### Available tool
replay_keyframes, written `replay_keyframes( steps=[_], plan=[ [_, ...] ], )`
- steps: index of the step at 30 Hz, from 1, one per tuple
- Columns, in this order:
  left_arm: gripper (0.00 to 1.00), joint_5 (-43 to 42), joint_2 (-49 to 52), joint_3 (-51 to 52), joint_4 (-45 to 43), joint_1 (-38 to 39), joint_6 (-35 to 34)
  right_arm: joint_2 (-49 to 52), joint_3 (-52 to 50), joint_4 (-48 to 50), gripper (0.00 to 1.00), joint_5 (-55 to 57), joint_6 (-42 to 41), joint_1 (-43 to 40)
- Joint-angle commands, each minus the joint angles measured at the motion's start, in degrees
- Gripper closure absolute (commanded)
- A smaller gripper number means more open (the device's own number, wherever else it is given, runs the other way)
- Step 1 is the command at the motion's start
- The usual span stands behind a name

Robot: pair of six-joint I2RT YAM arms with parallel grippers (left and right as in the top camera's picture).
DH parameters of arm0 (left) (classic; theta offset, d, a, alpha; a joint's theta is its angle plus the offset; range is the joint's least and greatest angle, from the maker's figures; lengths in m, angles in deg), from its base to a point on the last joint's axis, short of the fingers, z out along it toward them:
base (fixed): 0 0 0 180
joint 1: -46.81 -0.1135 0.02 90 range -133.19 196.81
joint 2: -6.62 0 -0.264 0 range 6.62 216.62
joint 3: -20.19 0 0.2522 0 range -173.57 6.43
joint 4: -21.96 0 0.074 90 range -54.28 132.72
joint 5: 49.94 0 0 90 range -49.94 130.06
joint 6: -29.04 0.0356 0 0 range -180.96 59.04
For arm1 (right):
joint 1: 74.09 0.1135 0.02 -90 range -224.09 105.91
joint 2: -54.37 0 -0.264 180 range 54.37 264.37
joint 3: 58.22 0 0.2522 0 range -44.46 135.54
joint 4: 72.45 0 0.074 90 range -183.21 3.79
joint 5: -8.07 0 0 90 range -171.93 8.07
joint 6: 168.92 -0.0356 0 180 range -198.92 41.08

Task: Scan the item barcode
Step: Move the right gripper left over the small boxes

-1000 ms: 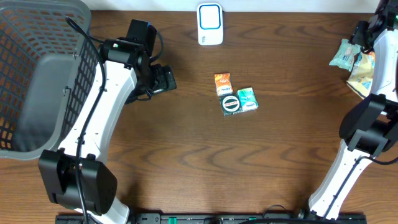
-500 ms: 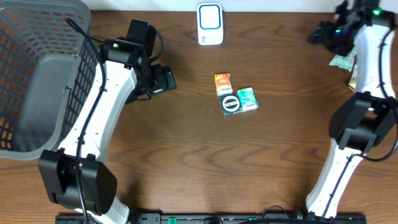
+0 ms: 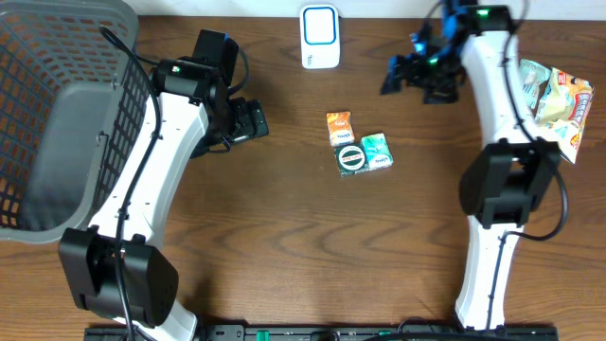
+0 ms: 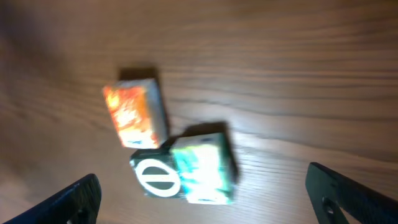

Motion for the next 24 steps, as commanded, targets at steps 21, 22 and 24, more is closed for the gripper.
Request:
replay_keyframes(
  steps=[21,22,24],
  plan=[
    [0.00,0.13,0.22,0.28,0.15,-0.11,-0.72,-2.14,-6.01,-0.15,0.01,0.35,0.57,17.49],
    [0.00,0.15,0.22,0.28,0.15,-0.11,-0.72,-2.14,-6.01,-0.44,0.01,0.35,0.57,18.01],
    [0.00,0.13,0.22,0.28,0.15,-0.11,-0.72,-2.14,-6.01,-0.39,0.01,0.33,0.55,18.95]
  ],
)
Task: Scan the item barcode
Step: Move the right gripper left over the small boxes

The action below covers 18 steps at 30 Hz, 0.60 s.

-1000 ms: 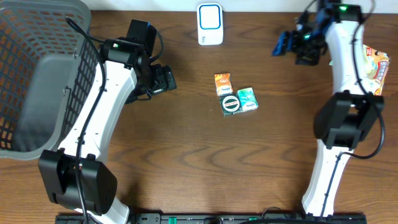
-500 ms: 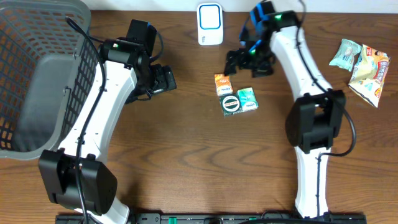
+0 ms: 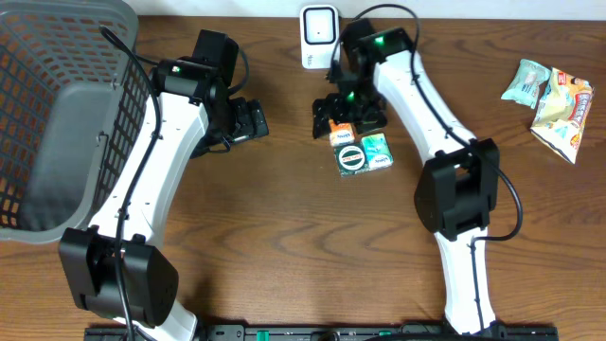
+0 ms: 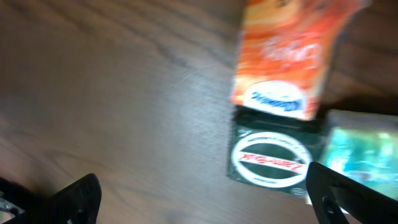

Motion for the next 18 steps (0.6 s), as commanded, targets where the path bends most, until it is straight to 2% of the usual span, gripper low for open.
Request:
replay_keyframes(
  steps=[1,11,18],
  plan=[
    [0.00,0.13,0.22,0.28,0.15,-0.11,-0.72,-2.12,-0.22,-0.15,0.01,-0.04,0.37,1.86],
    [0.00,0.13,0.22,0.28,0.15,-0.11,-0.72,-2.12,-0.22,4.09,0.01,0.39,0.39,2.56],
    [0.00,0.13,0.22,0.28,0.15,-0.11,-0.72,-2.12,-0.22,1.14,0.01,13.75,0.39,2.49]
  ],
)
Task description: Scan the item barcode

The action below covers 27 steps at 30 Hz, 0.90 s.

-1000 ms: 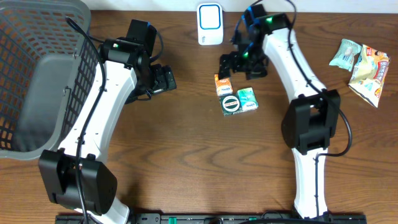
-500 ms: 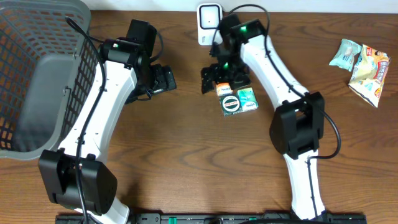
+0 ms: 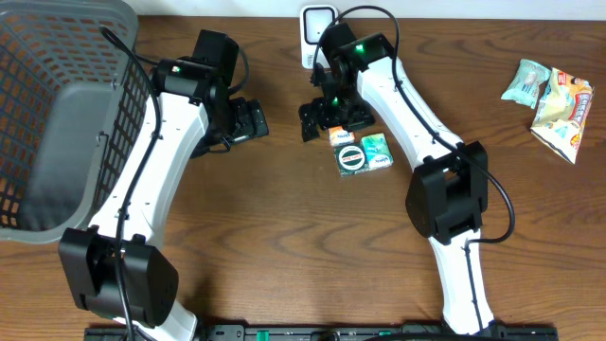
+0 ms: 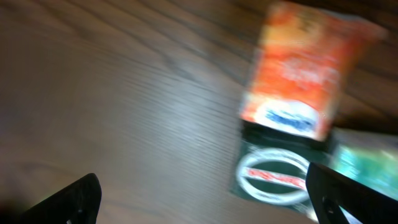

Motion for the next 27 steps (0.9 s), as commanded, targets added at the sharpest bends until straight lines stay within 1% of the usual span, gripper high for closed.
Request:
replay_keyframes(
  steps=[1,4,8,10,12,14,20,27],
  plan=[
    [0.00,0.13,0.22,0.28,0.15,-0.11,-0.72,-2.12,-0.15,-1.75,0.01,9.79,0.37,-0.24],
    [0.00,0.13,0.22,0.28,0.15,-0.11,-0.72,-2.12,-0.15,-1.27,0.01,13.46,0.37,-0.57],
    [0.00,0.13,0.22,0.28,0.15,-0.11,-0.72,-2.12,-0.15,0.07,0.01,14.16,0.37,-1.16],
    [0.00,0.13,0.22,0.28,0.15,-0.11,-0.72,-2.12,-0.13,0.44,0.01,16.24,0.24,-1.60],
    [0.00,0.13,0.22,0.28,0.15,-0.11,-0.72,-2.16,-0.13,0.04,0.01,17.66,-3.76,-2.54],
    [0.00,0.13,0.22,0.28,0.15,-0.11,-0.72,-2.16,-0.13,-0.52,0.01,16.35,-5.05,-3.63],
    [0.00,0.13,0.22,0.28,0.15,-0.11,-0.72,-4.11,-0.11,-6.36,0.01,14.86,-5.05,-7.23],
    [0.00,0.13,0.22,0.28,0.15,-0.11,-0.72,-9.22,-0.13,-13.40,0.01,16.79,-3.52,-10.36]
  ],
)
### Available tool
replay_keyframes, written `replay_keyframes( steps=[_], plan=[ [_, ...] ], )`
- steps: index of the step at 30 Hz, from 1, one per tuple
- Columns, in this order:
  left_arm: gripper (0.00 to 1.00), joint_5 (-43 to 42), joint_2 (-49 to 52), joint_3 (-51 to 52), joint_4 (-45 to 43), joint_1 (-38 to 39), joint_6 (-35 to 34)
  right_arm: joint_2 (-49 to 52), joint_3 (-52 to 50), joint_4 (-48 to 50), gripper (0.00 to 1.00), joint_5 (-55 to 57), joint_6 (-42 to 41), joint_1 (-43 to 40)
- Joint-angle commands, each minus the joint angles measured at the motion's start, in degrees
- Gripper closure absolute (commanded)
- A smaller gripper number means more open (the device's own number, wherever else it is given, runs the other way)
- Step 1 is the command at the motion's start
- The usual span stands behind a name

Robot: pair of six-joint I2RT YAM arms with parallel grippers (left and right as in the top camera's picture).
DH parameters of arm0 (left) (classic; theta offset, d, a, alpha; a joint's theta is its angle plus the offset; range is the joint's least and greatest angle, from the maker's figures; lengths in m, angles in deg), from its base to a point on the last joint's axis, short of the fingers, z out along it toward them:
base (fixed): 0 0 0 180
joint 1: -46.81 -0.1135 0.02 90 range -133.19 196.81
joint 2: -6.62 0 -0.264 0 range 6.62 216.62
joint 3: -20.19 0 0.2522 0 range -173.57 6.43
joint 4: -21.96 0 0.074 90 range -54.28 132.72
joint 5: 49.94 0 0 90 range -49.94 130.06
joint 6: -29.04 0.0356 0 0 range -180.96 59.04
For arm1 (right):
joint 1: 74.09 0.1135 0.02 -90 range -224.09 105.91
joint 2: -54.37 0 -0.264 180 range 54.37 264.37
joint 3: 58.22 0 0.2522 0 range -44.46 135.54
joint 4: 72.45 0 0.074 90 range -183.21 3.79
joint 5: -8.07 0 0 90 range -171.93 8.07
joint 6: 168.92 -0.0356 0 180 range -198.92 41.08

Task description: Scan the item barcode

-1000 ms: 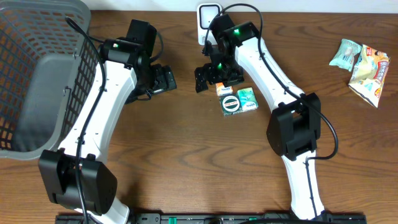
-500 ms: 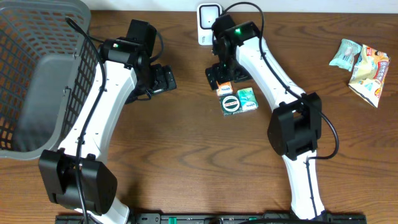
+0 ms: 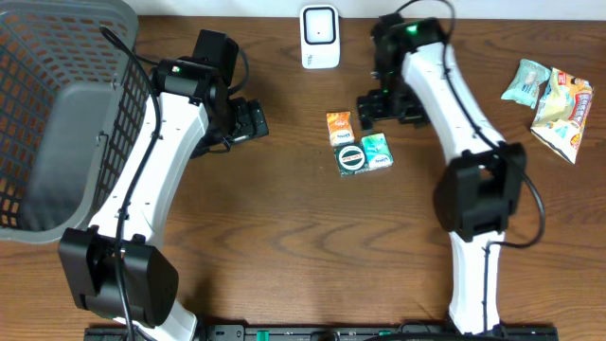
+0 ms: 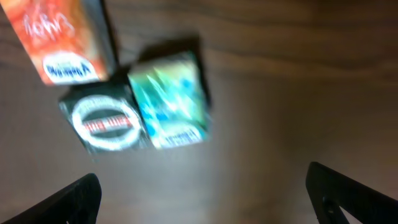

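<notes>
Three small packets lie together mid-table: an orange one (image 3: 339,126) (image 4: 59,40), a dark one with a round logo (image 3: 351,157) (image 4: 104,121) and a teal one (image 3: 377,150) (image 4: 169,99). A white scanner (image 3: 320,36) stands at the table's back edge. My right gripper (image 3: 386,106) (image 4: 205,205) hovers just behind the teal packet, open, with nothing between its fingers. The wrist view is blurred. My left gripper (image 3: 248,121) hangs left of the packets; its jaws are not readable from above.
A large grey basket (image 3: 57,114) fills the left end of the table. Two snack bags (image 3: 549,95) lie at the far right. The left arm's white links stretch from the front edge toward the basket's side.
My right gripper has moved from just left of the orange packet to its right, behind the teal packet. It is still open. The packets and the left arm have not moved.
My right gripper was first open at the back right, away from the packets. Then it was over the orange packet, then slightly left of it, and now right of it behind the teal one. Nothing has been picked up; the packets lie as before.
</notes>
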Motion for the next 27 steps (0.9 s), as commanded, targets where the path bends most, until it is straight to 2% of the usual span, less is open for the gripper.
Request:
replay_keyframes(
  steps=[1,4,12,16,20,27],
  plan=[
    [0.00,0.17,0.22,0.28,0.15,-0.11,-0.70,-4.98,0.13,-2.91,0.01,2.56,0.42,-0.55],
    [0.00,0.15,0.22,0.28,0.15,-0.11,-0.70,-6.12,0.11,-7.89,0.01,5.22,0.39,-0.22],
    [0.00,0.15,0.22,0.28,0.15,-0.11,-0.70,-11.61,-9.05,-6.73,0.01,8.63,0.17,0.70],
    [0.00,0.15,0.22,0.28,0.15,-0.11,-0.70,-14.80,-17.09,0.85,0.01,8.79,0.22,0.52],
    [0.00,0.15,0.22,0.28,0.15,-0.11,-0.70,-14.97,-24.76,13.25,0.01,7.67,0.22,-0.83],
    [0.00,0.15,0.22,0.28,0.15,-0.11,-0.70,-14.80,-30.42,26.53,0.01,0.72,0.22,-4.17]
  ],
)
